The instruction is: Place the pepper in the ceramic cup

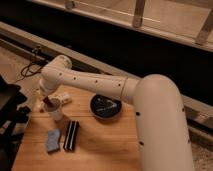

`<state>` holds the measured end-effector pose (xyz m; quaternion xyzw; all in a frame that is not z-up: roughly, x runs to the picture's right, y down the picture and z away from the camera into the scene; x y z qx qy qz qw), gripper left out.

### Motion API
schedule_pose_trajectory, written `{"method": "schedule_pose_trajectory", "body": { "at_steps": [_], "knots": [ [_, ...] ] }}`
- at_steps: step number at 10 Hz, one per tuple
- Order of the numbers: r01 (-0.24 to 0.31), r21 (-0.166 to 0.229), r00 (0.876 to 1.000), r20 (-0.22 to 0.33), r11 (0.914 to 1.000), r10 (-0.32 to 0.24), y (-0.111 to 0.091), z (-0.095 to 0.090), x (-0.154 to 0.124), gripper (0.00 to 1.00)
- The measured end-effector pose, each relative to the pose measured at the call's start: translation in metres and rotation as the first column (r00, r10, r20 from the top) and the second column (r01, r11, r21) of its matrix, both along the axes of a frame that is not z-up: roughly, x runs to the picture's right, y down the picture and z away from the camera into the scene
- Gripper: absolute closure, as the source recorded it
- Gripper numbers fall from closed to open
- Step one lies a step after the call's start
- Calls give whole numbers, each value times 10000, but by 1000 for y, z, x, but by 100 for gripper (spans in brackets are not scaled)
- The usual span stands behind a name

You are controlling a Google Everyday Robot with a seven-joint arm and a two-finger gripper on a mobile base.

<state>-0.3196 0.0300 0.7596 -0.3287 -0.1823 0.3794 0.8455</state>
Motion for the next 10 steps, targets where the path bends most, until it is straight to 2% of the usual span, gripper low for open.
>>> {"method": "schedule_pose_trajectory", "body": {
  "at_steps": [2,8,10],
  "knots": [
    [-170,51,9998,110,9998,169,4,2,-1,37],
    [-661,-19,9977,155,9978,661,8,14,9,37],
    [-644,369,9977,214,9972,636,-3,5,8,37]
  ]
}}
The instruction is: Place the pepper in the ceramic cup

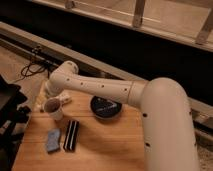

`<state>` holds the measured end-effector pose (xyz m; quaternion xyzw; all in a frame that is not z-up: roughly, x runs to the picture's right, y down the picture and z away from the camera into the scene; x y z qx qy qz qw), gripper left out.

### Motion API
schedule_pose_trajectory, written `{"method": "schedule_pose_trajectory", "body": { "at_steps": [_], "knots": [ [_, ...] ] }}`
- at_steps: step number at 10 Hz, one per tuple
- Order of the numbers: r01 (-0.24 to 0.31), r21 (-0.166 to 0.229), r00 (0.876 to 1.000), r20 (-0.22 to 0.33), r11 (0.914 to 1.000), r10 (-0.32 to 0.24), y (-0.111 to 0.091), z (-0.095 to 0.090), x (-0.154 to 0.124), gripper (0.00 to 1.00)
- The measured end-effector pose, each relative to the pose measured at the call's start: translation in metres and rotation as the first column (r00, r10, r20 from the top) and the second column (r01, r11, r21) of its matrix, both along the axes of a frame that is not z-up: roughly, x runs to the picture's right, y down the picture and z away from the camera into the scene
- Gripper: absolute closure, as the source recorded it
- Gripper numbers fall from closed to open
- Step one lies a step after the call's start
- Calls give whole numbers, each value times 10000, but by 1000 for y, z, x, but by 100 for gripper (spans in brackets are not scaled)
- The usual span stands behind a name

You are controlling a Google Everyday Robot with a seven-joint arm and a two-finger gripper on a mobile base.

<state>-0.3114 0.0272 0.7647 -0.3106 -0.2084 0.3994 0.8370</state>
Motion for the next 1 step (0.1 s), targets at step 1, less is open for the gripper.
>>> {"method": "schedule_pose_trajectory", "body": {
  "at_steps": [1],
  "knots": [
    [52,212,10000,6,9998,-52,-9,-7,0,37]
  ]
}}
